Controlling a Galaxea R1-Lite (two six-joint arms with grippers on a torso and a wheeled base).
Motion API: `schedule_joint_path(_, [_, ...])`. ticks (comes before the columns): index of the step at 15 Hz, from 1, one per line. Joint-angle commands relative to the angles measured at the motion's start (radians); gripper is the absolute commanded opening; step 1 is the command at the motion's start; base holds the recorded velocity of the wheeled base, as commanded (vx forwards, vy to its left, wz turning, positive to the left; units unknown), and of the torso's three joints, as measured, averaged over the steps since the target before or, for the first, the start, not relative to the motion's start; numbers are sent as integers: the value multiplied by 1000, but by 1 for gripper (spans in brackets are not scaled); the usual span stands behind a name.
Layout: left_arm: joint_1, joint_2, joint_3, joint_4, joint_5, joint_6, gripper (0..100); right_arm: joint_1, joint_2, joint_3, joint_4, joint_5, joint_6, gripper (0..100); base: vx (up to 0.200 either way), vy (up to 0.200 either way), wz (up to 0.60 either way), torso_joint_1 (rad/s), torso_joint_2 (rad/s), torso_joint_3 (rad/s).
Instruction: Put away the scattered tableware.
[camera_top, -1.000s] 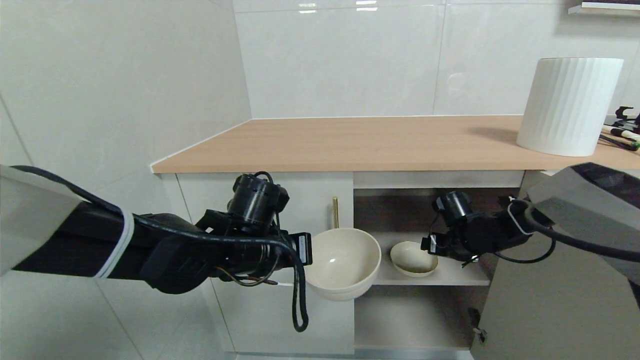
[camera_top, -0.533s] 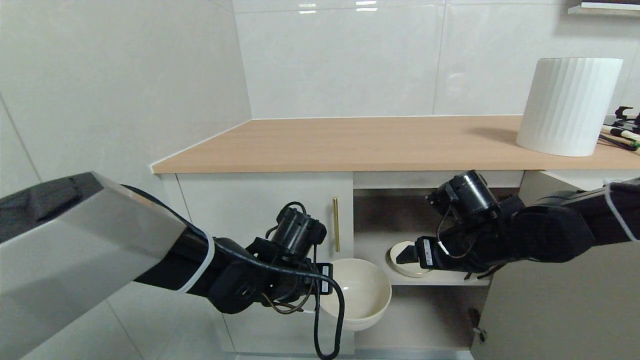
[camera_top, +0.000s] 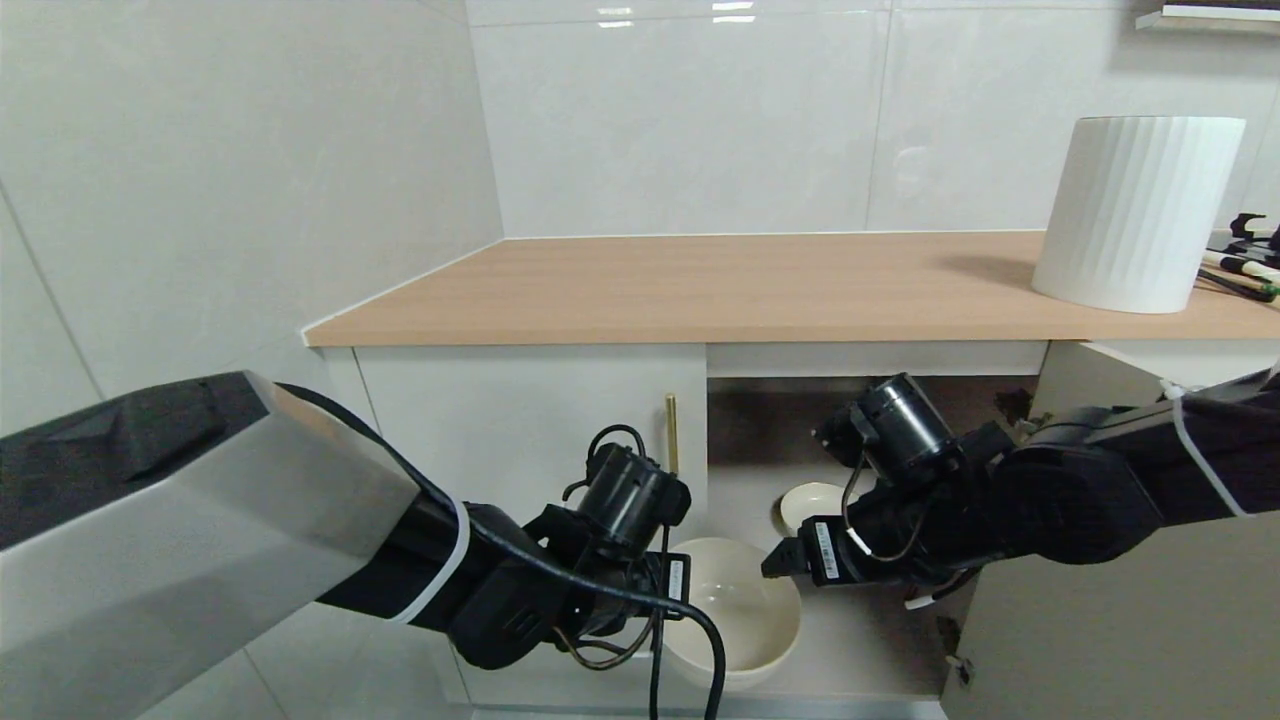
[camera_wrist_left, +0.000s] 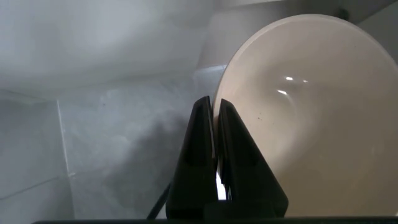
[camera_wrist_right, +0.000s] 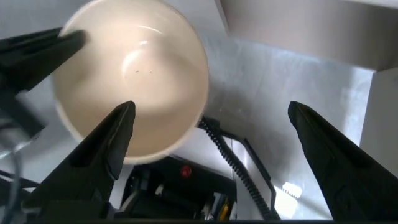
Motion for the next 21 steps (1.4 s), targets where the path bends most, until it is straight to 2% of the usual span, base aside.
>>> schedule_joint_path(1, [-11,-14,9,-7,1,0,0,2,55,-5,-3,-2,0,100,0,0,0,0,0,0])
schedule_joint_path(5, [-18,-33,18,-16,2,0,0,1,92,-23,-1,-6,5,100,0,0,0,0,0,0])
schedule_joint_path(6, [-18,-33,18,-16,2,0,0,1,92,-23,-1,-6,5,0,0,0,0,0,0,0])
schedule_joint_path(20, [-18,-42,24,-16,5,0,0,1,98,-25,-3,-3,8,0,0,0,0,0,0,0])
schedule_joint_path(21, [-18,-43,26,-17,5,0,100,1,98,-25,-3,-3,8,0,0,0,0,0,0,0])
